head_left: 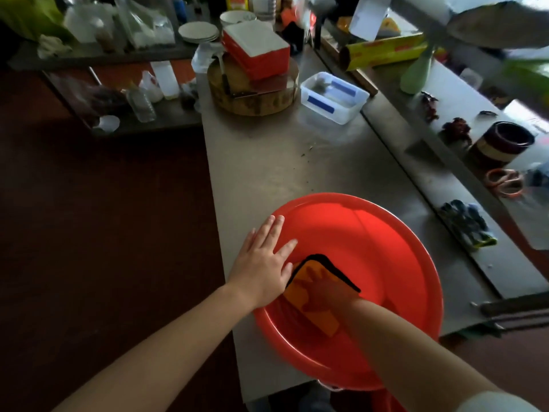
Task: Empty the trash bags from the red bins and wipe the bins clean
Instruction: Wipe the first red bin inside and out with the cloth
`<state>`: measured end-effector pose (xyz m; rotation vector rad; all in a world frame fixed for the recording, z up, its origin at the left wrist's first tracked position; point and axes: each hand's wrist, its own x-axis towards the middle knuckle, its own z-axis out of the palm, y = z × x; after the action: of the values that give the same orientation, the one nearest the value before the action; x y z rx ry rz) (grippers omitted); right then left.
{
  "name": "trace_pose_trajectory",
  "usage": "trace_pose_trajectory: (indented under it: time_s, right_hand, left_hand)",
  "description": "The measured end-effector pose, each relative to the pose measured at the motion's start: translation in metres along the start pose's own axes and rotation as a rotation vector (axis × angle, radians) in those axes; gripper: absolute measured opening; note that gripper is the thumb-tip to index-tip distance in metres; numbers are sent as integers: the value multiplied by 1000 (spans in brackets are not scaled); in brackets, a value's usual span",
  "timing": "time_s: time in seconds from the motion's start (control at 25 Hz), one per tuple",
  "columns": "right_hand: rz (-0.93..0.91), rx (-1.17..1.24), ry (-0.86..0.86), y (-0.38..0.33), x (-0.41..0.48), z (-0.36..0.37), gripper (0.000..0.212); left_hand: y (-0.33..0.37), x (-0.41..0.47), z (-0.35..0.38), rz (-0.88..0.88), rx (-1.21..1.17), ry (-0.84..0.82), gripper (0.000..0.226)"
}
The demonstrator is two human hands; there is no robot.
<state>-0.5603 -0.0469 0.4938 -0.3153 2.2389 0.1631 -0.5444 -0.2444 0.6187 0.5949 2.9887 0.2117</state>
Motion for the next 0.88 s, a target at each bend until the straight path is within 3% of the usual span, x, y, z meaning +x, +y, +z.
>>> trace_pose_trajectory:
  time_s: [0.28,0.44,0.52,0.72,0.88]
  right_hand:
    - [-29,90,97,4,31,24,89]
    - [-80,3,217,-34,29,38,71]
    - [-83,7,186,-39,32,41,69]
    - [-84,92,284,0,34,35,65]
    - [21,154,169,37,42,32,86]
  left_hand:
    - [3,1,6,15,104,31,58]
    - [3,1,3,-5,152,9,61]
    - [6,2,3,-35,179,-4,64]
    - [11,0,4,-67,246,11,65]
    - [10,2,5,-75,227,32,63]
